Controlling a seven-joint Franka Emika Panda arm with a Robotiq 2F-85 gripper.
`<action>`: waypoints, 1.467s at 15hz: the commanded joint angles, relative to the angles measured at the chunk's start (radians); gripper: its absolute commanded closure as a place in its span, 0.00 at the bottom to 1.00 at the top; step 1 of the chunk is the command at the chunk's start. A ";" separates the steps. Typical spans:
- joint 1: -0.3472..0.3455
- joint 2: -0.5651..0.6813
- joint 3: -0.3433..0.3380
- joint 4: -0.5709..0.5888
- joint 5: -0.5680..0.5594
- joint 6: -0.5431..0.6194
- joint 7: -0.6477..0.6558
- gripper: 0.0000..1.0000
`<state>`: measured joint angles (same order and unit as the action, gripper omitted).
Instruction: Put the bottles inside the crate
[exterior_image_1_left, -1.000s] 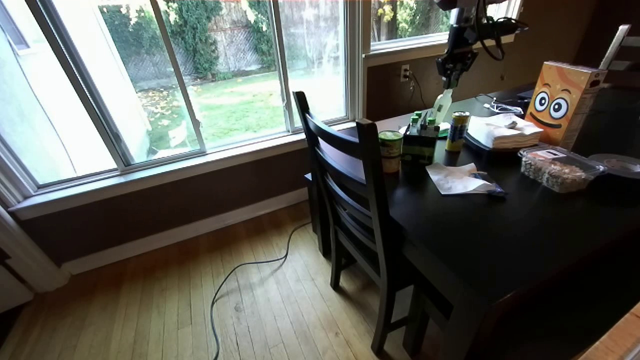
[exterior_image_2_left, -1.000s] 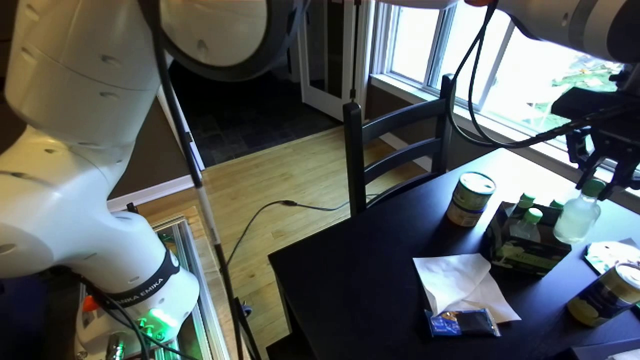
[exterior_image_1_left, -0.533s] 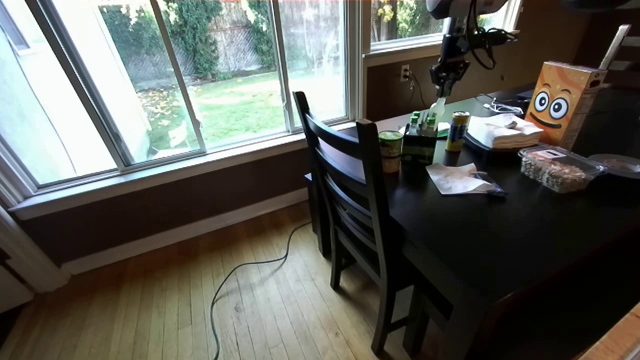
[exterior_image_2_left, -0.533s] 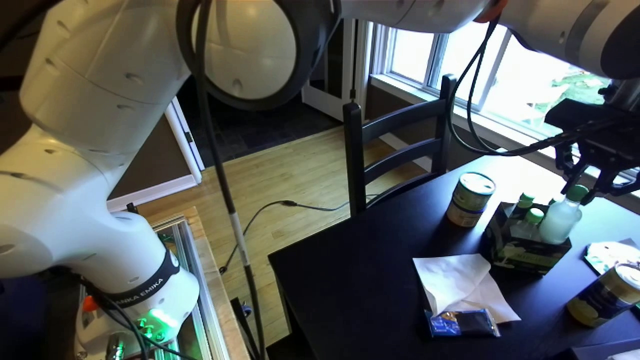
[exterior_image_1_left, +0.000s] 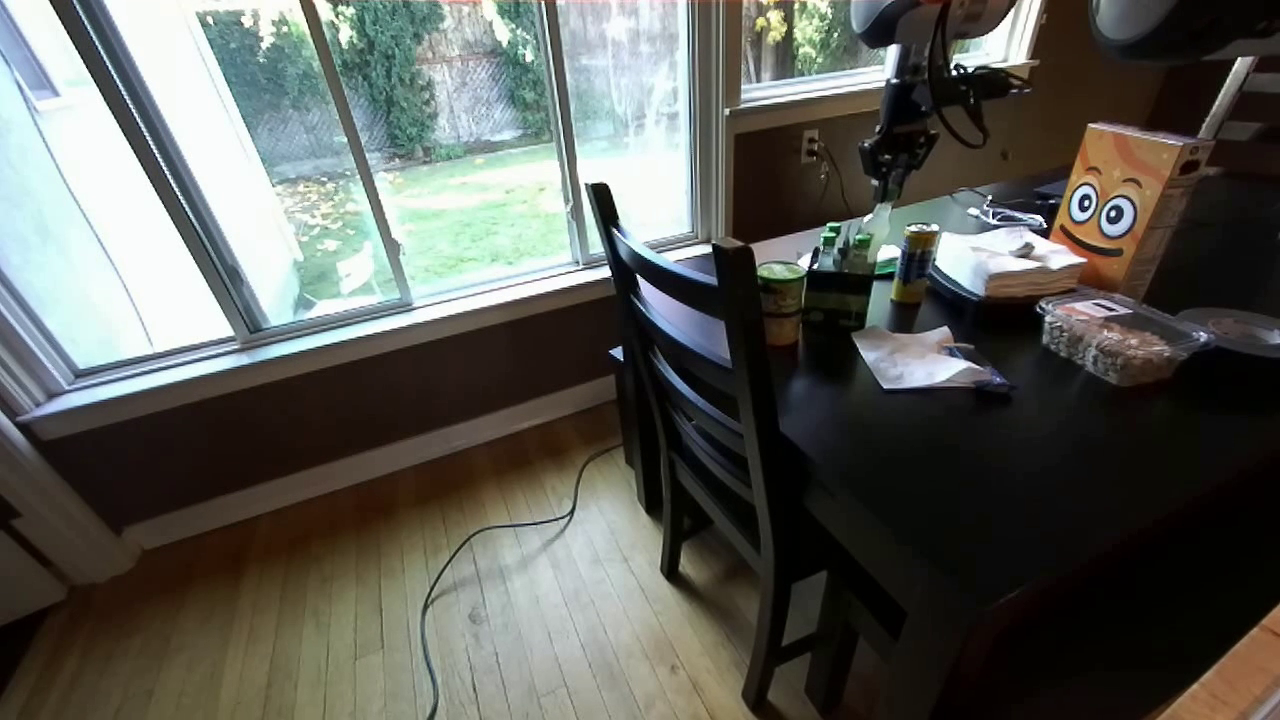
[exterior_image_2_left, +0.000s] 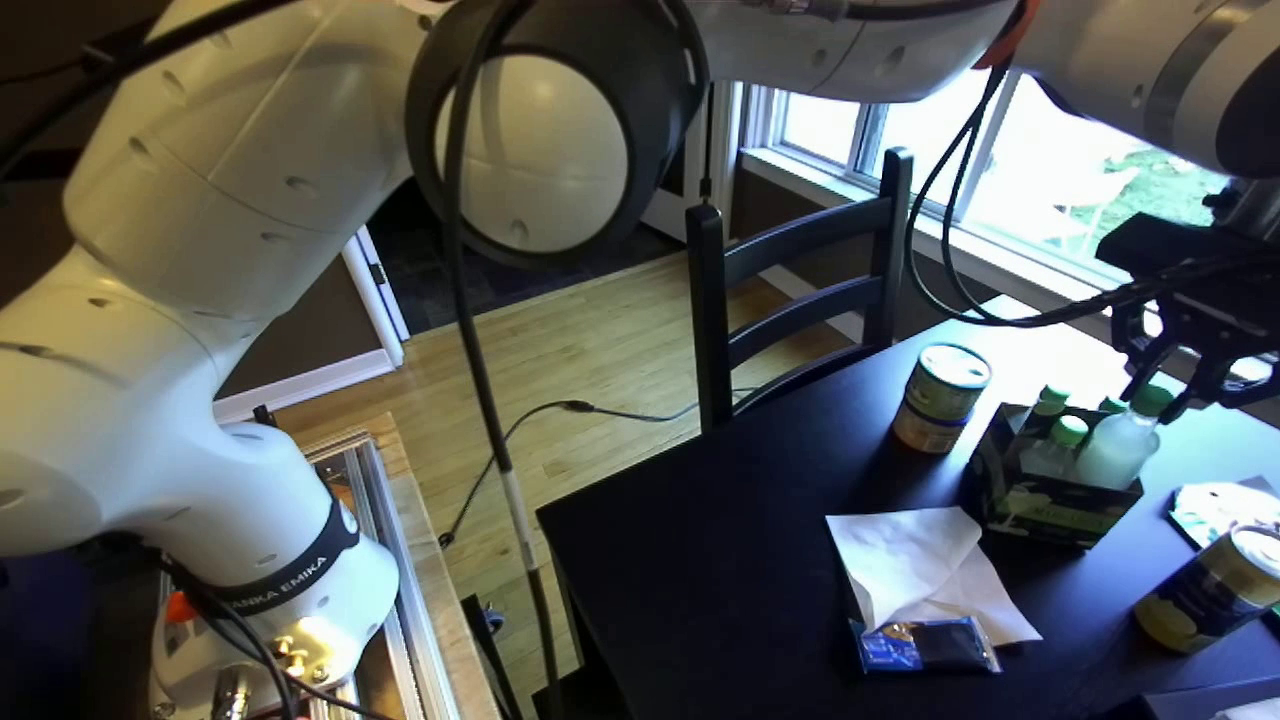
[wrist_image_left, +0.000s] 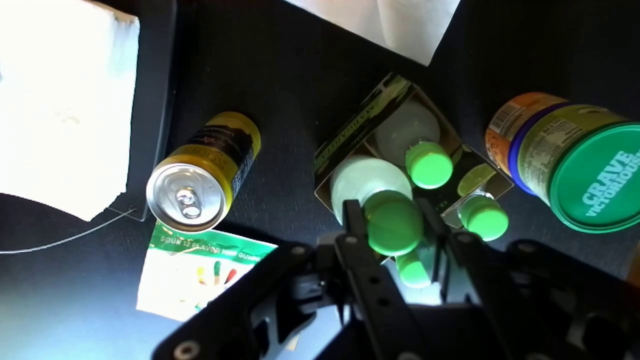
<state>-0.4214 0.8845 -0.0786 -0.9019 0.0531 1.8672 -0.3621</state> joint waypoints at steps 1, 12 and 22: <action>0.000 0.004 0.000 0.004 0.000 0.000 0.000 0.71; -0.030 0.118 0.024 0.144 0.031 -0.068 0.006 0.93; -0.028 0.191 0.025 0.209 0.024 -0.075 -0.005 0.93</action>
<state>-0.4419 1.0283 -0.0684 -0.7628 0.0621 1.8261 -0.3580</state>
